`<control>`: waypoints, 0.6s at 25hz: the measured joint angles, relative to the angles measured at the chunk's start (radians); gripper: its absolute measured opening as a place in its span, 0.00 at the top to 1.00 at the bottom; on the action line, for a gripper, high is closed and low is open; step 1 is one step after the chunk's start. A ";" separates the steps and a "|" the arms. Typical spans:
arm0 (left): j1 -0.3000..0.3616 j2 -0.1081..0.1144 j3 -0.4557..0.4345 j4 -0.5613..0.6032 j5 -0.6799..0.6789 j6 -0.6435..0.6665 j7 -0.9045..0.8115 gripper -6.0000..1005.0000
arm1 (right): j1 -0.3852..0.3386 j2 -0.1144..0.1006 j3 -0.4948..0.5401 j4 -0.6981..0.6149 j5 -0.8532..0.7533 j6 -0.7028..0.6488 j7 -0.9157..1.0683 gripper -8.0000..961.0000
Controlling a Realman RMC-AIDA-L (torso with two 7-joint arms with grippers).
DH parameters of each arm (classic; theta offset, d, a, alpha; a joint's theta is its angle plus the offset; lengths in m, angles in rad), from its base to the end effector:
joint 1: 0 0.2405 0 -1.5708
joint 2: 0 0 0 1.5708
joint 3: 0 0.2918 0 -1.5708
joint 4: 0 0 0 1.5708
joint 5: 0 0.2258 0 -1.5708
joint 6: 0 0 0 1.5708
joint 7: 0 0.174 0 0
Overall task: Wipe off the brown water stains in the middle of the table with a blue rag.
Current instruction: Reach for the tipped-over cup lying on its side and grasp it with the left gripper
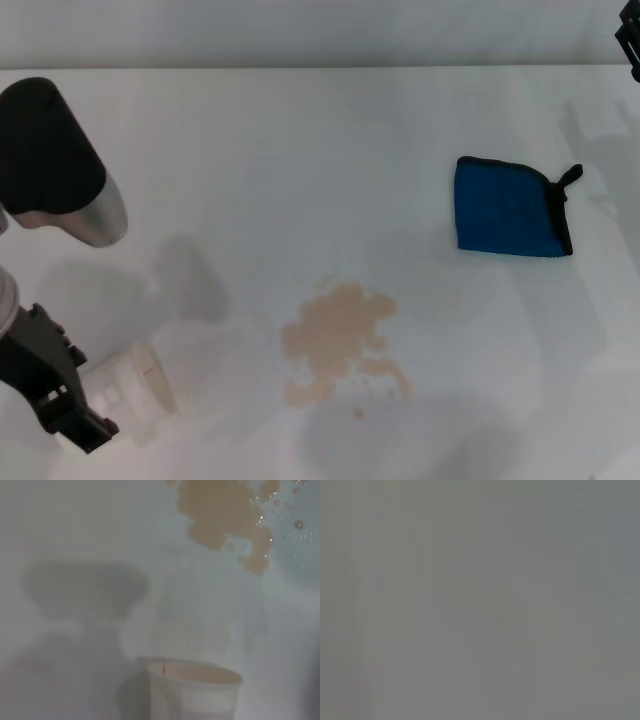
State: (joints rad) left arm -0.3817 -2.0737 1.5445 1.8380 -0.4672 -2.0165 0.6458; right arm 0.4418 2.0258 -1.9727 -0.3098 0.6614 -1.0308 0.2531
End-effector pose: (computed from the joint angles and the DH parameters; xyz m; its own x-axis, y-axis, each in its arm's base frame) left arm -0.2167 0.2855 -0.0038 0.6967 0.4990 -0.5154 0.3744 -0.8658 -0.3321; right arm 0.3555 0.4198 -0.0013 0.5875 0.0861 -0.8046 -0.8024 -0.0674 -0.5930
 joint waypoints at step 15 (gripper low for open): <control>0.011 0.000 0.050 -0.014 0.015 0.068 0.063 0.17 | -0.006 0.001 0.000 0.007 0.000 0.001 0.044 0.17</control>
State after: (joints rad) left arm -0.3706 -2.0740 1.5941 1.8243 -0.4524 -1.9488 0.7091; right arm 0.4357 2.0264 -1.9731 -0.3025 0.6611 -1.0301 0.2968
